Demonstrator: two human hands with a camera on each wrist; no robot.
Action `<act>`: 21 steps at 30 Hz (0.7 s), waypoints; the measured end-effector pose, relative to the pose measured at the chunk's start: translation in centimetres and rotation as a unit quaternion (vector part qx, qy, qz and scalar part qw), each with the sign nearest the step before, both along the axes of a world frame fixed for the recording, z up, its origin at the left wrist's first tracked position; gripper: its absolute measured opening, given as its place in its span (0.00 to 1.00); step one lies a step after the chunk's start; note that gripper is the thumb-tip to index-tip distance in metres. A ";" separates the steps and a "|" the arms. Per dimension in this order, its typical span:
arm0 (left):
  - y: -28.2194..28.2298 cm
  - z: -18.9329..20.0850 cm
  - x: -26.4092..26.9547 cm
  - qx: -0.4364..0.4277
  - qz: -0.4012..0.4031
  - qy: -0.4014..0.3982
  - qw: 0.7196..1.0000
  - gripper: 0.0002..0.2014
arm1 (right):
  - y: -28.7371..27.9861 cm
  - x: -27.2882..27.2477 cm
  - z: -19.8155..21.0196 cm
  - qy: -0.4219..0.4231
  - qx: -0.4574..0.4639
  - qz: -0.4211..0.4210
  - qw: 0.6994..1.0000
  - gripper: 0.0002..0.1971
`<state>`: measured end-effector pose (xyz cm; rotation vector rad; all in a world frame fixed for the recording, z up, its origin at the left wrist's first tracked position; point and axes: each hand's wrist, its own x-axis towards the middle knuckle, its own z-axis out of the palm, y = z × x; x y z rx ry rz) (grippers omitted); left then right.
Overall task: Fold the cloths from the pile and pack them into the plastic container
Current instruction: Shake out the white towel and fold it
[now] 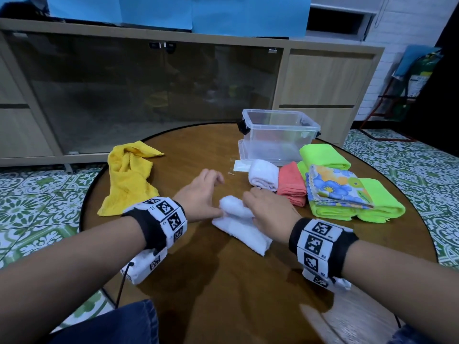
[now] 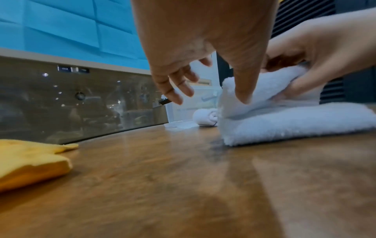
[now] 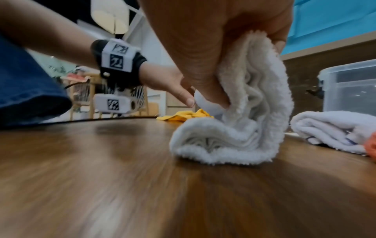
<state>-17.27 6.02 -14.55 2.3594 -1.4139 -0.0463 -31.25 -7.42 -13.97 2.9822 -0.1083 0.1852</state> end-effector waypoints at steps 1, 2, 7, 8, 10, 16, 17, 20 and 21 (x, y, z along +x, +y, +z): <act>0.3 0.1 -0.1 0.008 -0.019 -0.017 1.000 0.33 | 0.4 -0.3 -0.3 0.016 -0.007 0.014 1.000 0.13; 0.5 0.0 -0.3 0.025 -0.048 -0.049 0.997 0.33 | 0.8 -0.5 -0.6 0.029 -0.006 0.023 0.999 0.12; 0.2 -0.2 -0.9 0.131 -0.138 -0.236 0.953 0.13 | 2.2 -1.3 -1.1 0.068 0.086 0.013 0.994 0.18; 0.2 0.0 -1.0 0.136 -0.143 -0.255 0.947 0.12 | 2.3 -1.4 -1.0 0.065 0.070 0.014 0.995 0.19; -0.1 0.1 -0.9 0.134 -0.153 -0.293 0.934 0.13 | 2.2 -1.5 -1.1 0.066 0.016 0.020 0.998 0.20; 0.2 -1.3 -0.7 0.193 -0.148 -0.275 0.930 0.22 | 2.1 -1.7 -1.4 0.116 -0.075 0.018 0.990 0.16; 0.2 -1.4 -0.8 0.200 -0.142 -0.270 0.931 0.24 | 2.1 -1.6 -1.5 0.119 -0.093 0.012 0.988 0.15; 0.1 -1.5 -1.4 0.208 -0.134 -0.312 0.917 0.24 | 2.5 -1.5 -1.8 0.106 -0.130 -0.013 0.986 0.14; 0.1 -1.7 -1.6 0.207 -0.137 -0.327 0.912 0.24 | 2.4 -1.5 -2.0 0.088 -0.135 -0.025 0.987 0.14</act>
